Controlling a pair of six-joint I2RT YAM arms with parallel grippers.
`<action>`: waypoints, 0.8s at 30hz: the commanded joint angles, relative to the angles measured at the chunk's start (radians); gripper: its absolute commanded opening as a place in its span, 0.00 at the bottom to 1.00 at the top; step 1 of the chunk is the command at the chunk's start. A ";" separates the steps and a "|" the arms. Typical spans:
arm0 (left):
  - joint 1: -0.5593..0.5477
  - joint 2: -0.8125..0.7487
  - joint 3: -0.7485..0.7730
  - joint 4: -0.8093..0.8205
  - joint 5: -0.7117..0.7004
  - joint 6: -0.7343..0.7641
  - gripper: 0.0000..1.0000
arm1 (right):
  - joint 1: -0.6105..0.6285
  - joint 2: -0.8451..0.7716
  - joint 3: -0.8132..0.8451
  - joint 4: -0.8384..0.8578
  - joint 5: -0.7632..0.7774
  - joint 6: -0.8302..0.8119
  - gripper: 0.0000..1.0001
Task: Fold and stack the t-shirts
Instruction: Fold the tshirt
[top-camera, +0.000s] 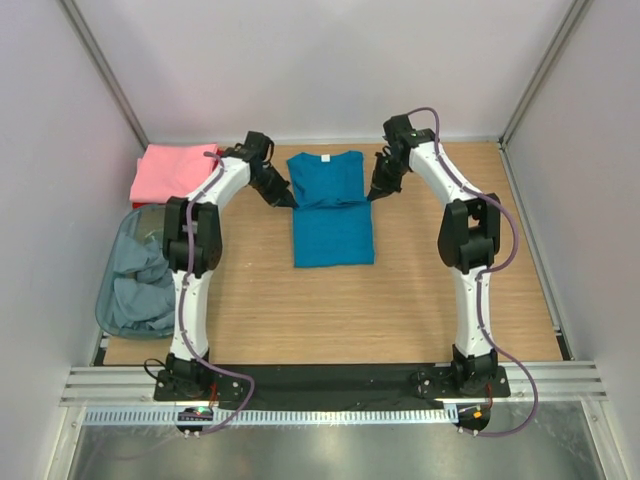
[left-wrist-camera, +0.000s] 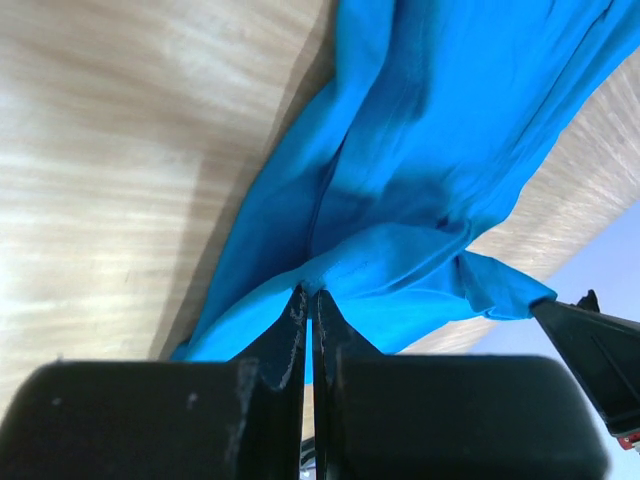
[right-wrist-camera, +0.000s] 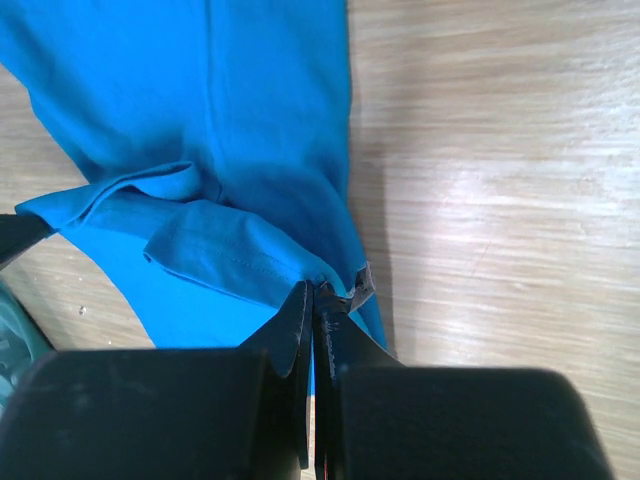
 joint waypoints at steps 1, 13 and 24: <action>0.006 0.026 0.070 0.059 0.053 -0.012 0.00 | -0.019 0.033 0.067 -0.008 -0.027 0.001 0.01; 0.017 0.094 0.190 -0.073 -0.077 0.002 0.21 | -0.061 0.116 0.120 0.051 -0.081 0.048 0.13; -0.023 -0.205 -0.113 -0.055 -0.192 0.151 0.40 | -0.075 -0.108 -0.111 0.007 -0.108 -0.048 0.54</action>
